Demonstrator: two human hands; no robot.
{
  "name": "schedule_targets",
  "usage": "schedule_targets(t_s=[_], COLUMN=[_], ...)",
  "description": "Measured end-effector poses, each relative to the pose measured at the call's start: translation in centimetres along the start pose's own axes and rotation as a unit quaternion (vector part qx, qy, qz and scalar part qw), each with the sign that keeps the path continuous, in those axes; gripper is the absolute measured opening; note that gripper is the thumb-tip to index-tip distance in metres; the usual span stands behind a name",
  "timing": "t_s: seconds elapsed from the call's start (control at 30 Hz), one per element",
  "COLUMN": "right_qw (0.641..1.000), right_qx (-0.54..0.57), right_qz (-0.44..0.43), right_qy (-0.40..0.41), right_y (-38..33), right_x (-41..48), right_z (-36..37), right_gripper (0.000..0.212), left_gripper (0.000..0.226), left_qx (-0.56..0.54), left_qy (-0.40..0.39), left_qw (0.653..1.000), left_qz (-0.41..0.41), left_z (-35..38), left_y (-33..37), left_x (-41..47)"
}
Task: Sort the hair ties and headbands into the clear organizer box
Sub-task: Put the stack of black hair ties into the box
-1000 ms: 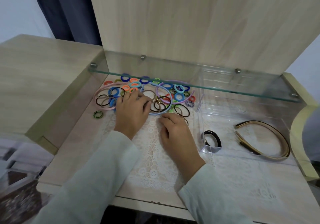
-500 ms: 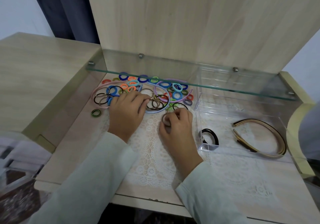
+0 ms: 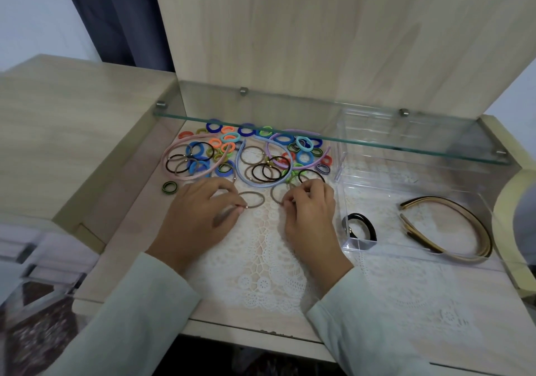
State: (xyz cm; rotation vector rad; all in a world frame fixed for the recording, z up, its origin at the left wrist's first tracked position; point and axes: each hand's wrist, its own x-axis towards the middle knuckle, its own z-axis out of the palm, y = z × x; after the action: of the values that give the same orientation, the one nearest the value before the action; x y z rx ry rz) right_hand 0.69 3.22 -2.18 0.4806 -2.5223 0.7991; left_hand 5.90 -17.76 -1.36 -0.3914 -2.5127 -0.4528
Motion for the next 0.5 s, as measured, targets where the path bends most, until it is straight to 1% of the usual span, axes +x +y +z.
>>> schedule_targets(t_s=[0.13, 0.27, 0.33, 0.5], right_qw=[0.999, 0.993, 0.992, 0.991], right_qx=[0.028, 0.080, 0.104, 0.135], right_qz=[-0.015, -0.045, -0.035, -0.009], right_qy=[-0.028, -0.070, -0.063, -0.023], right_y=[-0.4, -0.7, -0.8, -0.2], right_x=[-0.1, -0.3, -0.3, -0.2], right_z=[-0.6, -1.3, -1.4, -1.0], right_gripper=[0.011, 0.009, 0.013, 0.033], left_gripper=[0.011, 0.012, 0.015, 0.026], left_qx=[-0.020, -0.024, -0.018, 0.005], left_qy=[-0.016, -0.019, -0.010, 0.018], left_qw=[1.000, 0.999, 0.999, 0.989], left_qz=[0.011, -0.011, -0.037, -0.144], left_z=[0.0, -0.1, 0.0, 0.1], left_y=[0.3, 0.3, 0.4, 0.2], left_x=[-0.2, -0.3, -0.3, -0.1])
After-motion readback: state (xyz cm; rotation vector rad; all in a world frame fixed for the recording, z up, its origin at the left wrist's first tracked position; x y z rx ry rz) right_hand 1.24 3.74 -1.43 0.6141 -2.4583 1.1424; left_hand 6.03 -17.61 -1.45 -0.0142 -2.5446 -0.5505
